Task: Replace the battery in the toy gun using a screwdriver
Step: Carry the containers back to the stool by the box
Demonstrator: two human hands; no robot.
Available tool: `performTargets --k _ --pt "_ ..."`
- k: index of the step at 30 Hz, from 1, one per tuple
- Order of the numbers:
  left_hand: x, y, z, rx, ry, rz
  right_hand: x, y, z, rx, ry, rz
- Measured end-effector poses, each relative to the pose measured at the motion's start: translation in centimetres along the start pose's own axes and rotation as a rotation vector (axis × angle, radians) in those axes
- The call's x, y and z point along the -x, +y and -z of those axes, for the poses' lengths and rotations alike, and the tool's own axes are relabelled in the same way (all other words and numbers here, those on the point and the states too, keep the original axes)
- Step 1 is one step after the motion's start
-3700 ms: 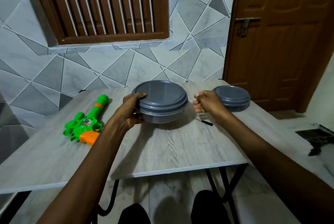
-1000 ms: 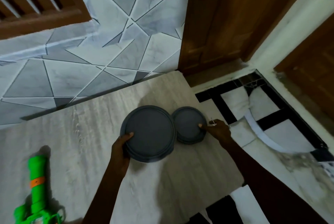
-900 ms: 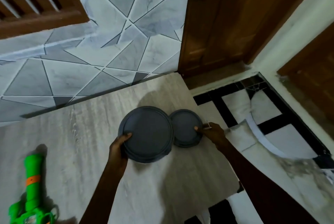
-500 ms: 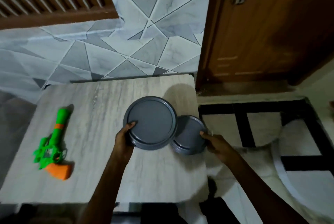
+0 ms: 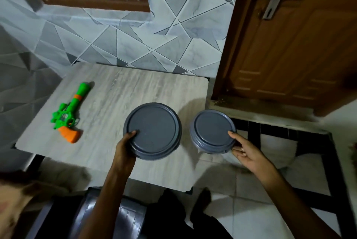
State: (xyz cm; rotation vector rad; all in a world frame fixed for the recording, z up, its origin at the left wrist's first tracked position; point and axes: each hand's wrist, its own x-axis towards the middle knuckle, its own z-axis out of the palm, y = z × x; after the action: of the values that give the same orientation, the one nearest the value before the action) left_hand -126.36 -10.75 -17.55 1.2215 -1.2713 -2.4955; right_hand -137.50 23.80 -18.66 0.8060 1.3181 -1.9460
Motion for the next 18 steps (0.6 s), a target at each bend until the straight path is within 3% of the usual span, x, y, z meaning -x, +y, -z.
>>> performTargets --k 9,18 --pt "5.7 -6.0 1.8 0.011 -0.010 0.035 6.2 4.7 2.3 0.140 -0.137 0.260" --pt "15.9 -12.7 7.5 0.038 -0.070 0.030 15.7 13.2 6.3 0.258 -0.007 0.274"
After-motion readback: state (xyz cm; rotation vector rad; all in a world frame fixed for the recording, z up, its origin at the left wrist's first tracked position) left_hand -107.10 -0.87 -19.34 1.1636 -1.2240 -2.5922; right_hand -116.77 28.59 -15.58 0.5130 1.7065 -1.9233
